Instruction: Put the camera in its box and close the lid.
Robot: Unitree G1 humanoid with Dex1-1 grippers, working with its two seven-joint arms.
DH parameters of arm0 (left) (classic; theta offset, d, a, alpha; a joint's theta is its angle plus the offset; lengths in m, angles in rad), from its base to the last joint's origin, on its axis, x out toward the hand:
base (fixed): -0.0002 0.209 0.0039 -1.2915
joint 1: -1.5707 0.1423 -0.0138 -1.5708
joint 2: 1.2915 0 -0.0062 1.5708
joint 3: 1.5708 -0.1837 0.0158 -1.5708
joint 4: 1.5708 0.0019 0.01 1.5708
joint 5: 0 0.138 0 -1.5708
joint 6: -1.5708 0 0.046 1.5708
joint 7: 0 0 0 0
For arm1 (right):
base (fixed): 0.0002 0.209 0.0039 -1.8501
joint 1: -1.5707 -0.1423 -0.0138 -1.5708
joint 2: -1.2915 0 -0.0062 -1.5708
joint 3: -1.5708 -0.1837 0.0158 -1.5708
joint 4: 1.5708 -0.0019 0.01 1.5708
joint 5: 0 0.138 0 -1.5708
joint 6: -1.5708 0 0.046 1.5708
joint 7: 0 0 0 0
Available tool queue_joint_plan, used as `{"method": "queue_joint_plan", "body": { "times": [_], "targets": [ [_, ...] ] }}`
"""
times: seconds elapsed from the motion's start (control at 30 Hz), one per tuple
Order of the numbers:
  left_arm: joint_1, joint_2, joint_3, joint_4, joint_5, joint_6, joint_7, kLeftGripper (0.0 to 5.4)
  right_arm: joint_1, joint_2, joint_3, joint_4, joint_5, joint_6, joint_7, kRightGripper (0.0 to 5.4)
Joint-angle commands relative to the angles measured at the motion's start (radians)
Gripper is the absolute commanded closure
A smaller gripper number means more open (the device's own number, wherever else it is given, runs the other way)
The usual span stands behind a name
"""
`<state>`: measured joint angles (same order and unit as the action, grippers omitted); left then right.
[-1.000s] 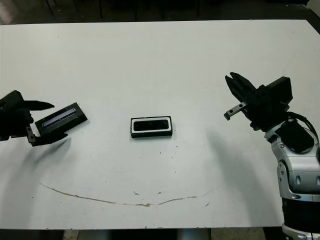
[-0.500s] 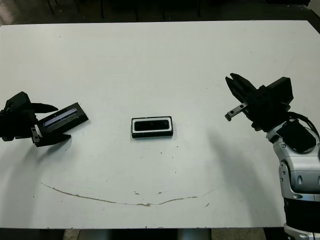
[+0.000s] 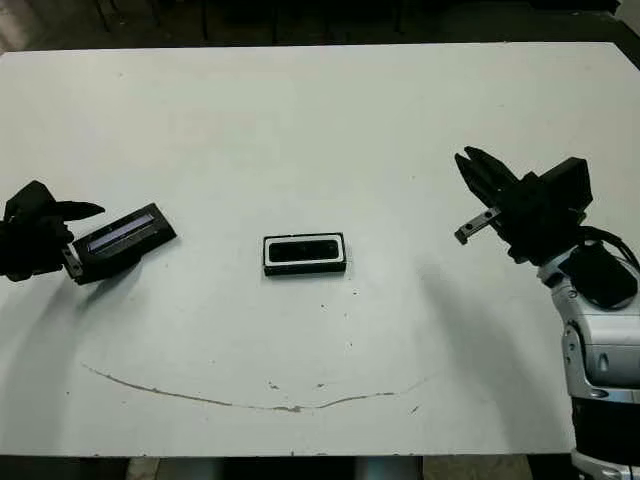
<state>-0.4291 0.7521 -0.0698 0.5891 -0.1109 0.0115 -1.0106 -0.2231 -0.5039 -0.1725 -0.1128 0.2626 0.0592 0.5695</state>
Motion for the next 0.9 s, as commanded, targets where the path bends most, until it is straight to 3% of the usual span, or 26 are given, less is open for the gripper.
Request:
{"method": "queue_joint_plan", "body": {
  "times": [0.03,0.3,0.53,0.77,0.9],
  "targets": [
    [0.046,0.002,-0.07,0.04,0.079,0.024,-0.026,0.08,0.025,-0.011,-0.001,-0.001,0.001,0.005,0.012,5.4],
    [-0.071,0.027,-0.204,0.139,0.157,0.101,-0.184,1.4,0.028,-0.009,-0.009,0.004,0.012,0.002,0.018,5.4],
    [-0.093,0.001,-0.213,0.229,0.158,0.183,-0.177,2.57,0.035,-0.009,-0.015,-0.001,0.026,0.014,0.015,5.4],
    [-0.086,-0.023,-0.211,0.288,0.165,0.208,-0.107,2.64,0.035,-0.013,-0.014,0.006,0.036,0.013,0.022,5.4],
    [-0.073,-0.038,-0.16,0.286,0.114,0.224,-0.08,2.64,0.036,-0.007,-0.016,0.015,0.041,-0.003,0.027,5.4]
  ]
}}
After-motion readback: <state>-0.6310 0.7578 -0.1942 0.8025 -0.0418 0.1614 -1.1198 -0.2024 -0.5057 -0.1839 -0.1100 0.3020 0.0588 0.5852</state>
